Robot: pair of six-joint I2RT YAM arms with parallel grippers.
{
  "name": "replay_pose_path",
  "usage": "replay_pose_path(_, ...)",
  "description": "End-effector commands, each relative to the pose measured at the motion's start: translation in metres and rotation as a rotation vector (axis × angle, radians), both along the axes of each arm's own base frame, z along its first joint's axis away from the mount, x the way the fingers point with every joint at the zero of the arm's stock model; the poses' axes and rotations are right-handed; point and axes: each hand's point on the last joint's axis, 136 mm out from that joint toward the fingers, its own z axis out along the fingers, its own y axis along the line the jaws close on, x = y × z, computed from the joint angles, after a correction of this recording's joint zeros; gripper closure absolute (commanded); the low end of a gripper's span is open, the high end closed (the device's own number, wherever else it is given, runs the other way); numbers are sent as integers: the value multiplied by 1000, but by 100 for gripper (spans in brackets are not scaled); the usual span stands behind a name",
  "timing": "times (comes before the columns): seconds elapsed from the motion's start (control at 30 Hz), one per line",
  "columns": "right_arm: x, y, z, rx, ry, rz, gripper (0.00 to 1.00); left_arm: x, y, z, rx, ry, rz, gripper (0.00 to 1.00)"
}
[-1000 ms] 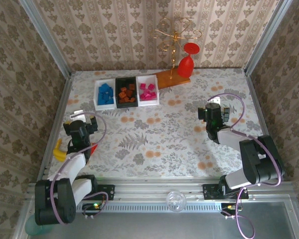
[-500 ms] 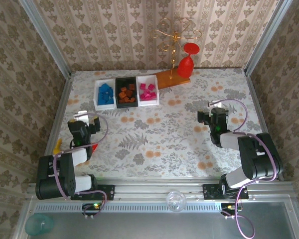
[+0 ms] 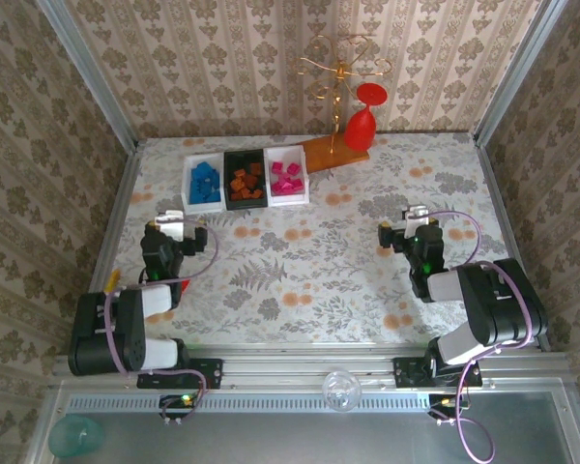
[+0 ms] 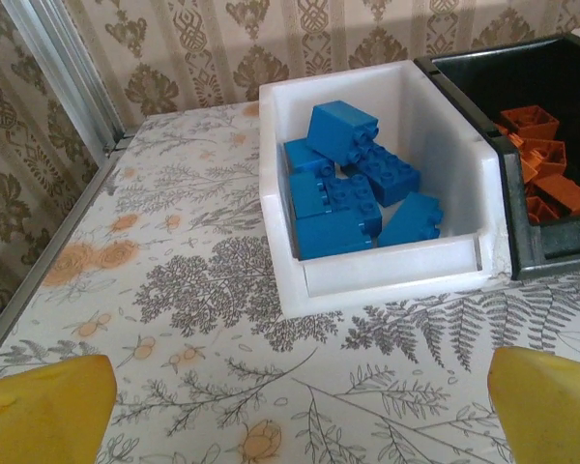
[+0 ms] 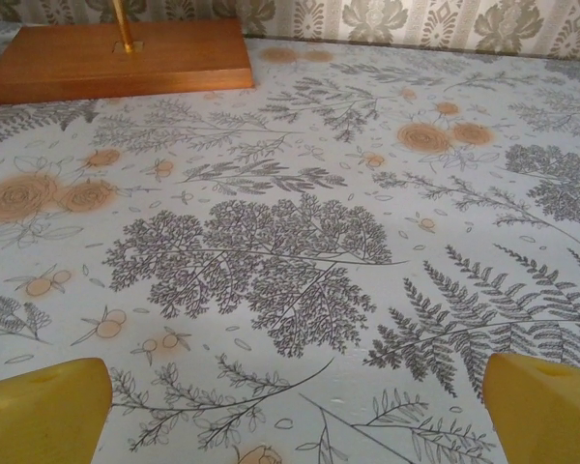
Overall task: Sort the legos into containers by color
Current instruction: Reset both arms
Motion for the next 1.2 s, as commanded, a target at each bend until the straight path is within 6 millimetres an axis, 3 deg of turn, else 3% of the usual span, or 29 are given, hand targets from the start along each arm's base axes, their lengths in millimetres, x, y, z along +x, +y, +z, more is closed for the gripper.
replay_pose_path(0.0,12,0,13,14,-32,9,0,4,-9,-5,-25,-68,-34,0)
replay_pose_path(0.3,16,-12,12,29,-9,-57,0,32,2,-19,-12,76,47,0)
replay_pose_path(1.17,16,-12,12,30,-9,-56,0,31,3,-20,-1,80,62,0)
